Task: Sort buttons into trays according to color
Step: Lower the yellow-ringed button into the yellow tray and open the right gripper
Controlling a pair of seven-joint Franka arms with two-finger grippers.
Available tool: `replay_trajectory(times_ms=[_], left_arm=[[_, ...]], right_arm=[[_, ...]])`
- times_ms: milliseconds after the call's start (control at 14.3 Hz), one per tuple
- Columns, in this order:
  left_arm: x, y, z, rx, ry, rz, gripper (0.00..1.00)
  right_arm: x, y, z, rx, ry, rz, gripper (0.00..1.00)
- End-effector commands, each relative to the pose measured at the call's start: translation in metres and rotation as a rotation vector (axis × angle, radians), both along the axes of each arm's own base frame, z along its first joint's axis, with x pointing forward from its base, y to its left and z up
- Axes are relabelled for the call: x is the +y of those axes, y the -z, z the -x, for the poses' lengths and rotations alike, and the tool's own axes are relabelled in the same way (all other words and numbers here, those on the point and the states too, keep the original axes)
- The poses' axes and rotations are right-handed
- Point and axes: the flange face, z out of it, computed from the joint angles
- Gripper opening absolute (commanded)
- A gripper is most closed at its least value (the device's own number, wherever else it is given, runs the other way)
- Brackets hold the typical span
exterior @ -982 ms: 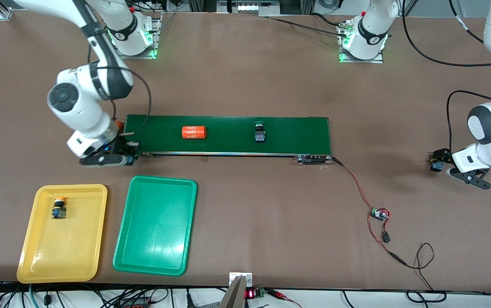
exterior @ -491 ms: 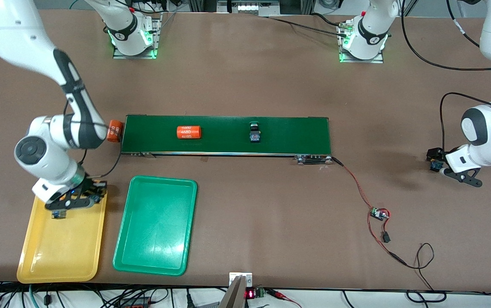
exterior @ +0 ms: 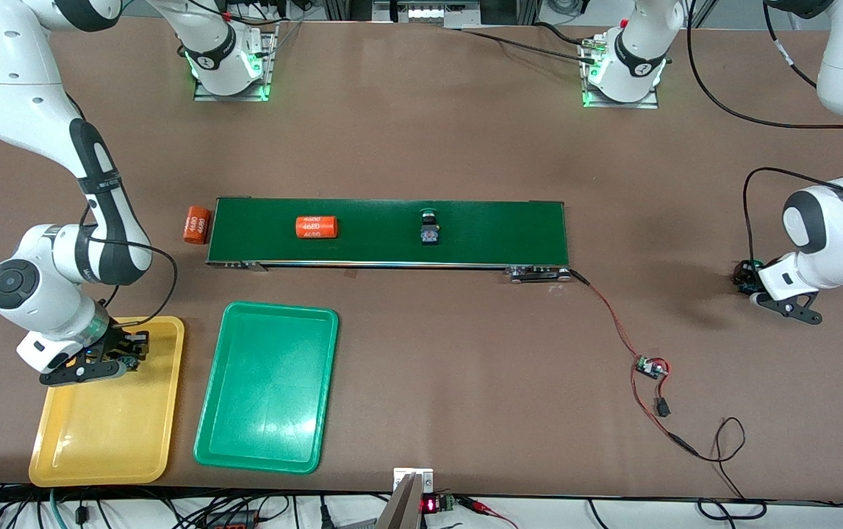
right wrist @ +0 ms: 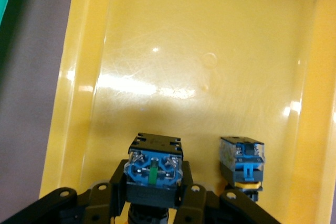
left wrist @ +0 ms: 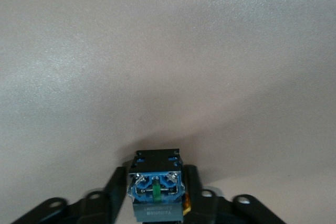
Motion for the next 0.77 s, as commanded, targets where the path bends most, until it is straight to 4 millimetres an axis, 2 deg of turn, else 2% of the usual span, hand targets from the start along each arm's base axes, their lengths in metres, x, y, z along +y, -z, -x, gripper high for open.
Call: replay_trajectory(times_ms=[0,70,140,210,281,351,421,491,561,702], left_arm=[[-0.014,-0.011,-0.008,-0.007,0.023,0.013,0.22],[-0.026,-0.02,-0.011,0.01,0.036,0.03,0.18],[-0.04,-0.033,-0.014,0.022,0.052,0.046,0.16],[-0.056,-0.047,-0.017,0.031,0.069,0.062,0.16],[-0.075,-0.06,-0.019,0.047,0.088,0.079,0.16],[-0.094,-0.073,-0.02,0.065,0.094,0.092,0.16],[-0.114,-0.086,-0.021,0.077,0.085,0.098,0.16],[-0.141,-0.095,-0.021,0.096,0.056,0.103,0.16],[-0.166,-0.101,-0.018,0.131,0.008,0.101,0.16],[-0.222,-0.108,-0.014,0.171,-0.11,0.092,0.17]], right_arm=[[-0.009,0.014,-0.005,-0.018,-0.023,0.005,0.21],[-0.006,0.014,-0.005,-0.017,-0.023,0.004,0.24],[-0.003,0.016,-0.004,-0.015,-0.02,0.002,0.38],[0.002,0.016,-0.004,-0.014,-0.022,-0.001,0.43],[0.007,0.015,-0.004,-0.016,-0.022,-0.005,0.66],[0.013,0.013,-0.005,-0.019,-0.015,-0.007,0.93],[0.016,0.01,-0.003,-0.02,-0.007,-0.008,1.0],[0.018,0.001,0.002,-0.019,-0.01,0.0,1.0],[0.031,-0.008,0.01,-0.01,-0.019,-0.005,1.0],[0.05,-0.038,0.027,0.0,0.015,-0.048,1.0]])
